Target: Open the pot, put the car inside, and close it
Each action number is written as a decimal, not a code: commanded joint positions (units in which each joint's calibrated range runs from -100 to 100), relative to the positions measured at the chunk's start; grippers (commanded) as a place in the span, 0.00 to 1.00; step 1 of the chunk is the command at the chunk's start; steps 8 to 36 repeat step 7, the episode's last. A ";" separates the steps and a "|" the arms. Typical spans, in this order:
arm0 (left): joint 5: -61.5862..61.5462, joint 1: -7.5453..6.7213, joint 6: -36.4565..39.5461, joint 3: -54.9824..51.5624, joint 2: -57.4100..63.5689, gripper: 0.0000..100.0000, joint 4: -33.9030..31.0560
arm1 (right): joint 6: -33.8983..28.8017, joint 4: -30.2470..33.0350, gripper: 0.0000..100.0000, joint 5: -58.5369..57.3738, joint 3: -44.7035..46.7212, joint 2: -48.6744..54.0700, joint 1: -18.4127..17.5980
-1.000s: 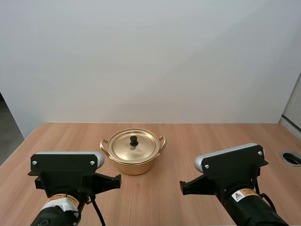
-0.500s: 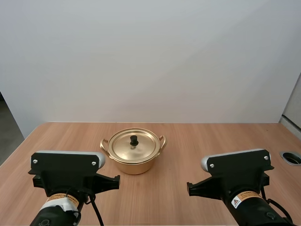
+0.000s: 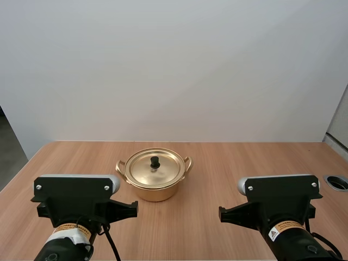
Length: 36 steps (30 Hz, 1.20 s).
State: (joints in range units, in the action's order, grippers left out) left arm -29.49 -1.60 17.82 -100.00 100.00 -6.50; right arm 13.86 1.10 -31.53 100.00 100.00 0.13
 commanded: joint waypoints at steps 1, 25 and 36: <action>0.19 0.01 0.02 0.00 0.00 0.00 0.02 | -0.04 0.00 0.00 -0.05 0.00 0.00 0.05; 0.19 0.01 0.02 0.00 0.00 0.00 0.02 | -0.04 0.02 0.00 0.13 0.00 0.00 0.05; 0.19 0.01 0.02 0.00 0.00 0.00 0.02 | -0.04 0.02 0.00 0.13 0.00 0.00 0.05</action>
